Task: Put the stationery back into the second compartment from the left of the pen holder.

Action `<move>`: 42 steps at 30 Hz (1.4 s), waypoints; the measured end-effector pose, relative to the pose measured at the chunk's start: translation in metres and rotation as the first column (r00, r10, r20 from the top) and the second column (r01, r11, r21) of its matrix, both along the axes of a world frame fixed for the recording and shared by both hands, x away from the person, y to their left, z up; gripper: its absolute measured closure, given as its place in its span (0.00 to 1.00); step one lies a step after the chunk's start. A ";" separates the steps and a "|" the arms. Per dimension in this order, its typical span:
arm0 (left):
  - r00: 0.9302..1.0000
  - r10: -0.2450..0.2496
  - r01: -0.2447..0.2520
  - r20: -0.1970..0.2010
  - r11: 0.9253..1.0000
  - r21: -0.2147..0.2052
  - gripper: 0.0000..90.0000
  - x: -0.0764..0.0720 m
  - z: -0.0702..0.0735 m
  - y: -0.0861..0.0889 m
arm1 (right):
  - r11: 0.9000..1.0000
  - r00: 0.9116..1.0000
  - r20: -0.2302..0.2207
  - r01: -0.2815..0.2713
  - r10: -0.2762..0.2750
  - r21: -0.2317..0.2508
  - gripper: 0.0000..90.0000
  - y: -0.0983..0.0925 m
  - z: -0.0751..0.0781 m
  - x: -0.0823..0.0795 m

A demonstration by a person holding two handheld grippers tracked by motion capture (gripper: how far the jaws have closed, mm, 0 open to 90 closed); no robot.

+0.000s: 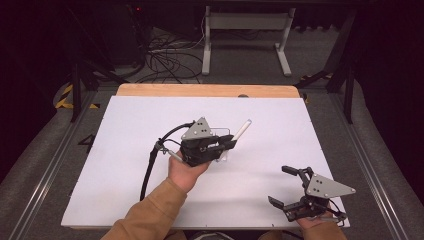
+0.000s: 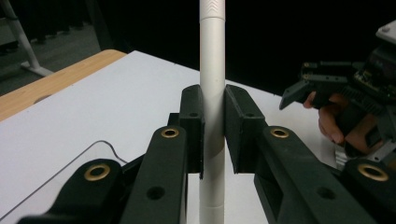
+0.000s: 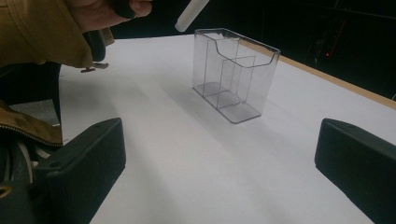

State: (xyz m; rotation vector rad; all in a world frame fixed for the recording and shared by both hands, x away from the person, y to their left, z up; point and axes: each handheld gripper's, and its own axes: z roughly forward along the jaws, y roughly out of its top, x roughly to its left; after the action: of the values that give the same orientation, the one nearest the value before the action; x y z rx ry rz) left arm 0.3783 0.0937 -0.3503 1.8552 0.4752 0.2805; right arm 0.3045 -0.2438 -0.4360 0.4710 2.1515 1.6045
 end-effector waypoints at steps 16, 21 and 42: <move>0.998 0.032 -0.026 0.051 0.993 -0.115 0.87 0.013 -0.001 0.009 | 1.000 1.000 -0.004 -0.001 0.001 0.001 0.03 0.000 -0.001 0.000; 0.996 0.052 -0.043 0.068 0.991 -0.129 0.87 0.017 -0.003 0.012 | 1.000 1.000 -0.003 -0.002 0.002 0.001 0.03 0.000 -0.001 0.000; 0.992 0.125 -0.117 0.024 0.971 -0.210 0.87 0.039 -0.016 0.030 | 1.000 1.000 -0.005 -0.004 0.004 0.002 0.03 0.000 -0.001 0.001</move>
State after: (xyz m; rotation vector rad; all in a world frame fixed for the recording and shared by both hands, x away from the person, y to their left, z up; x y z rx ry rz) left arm 0.4169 0.1235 -0.3667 1.6168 0.5721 0.3337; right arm 0.3054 -0.2436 -0.4372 0.4717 2.1566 1.6090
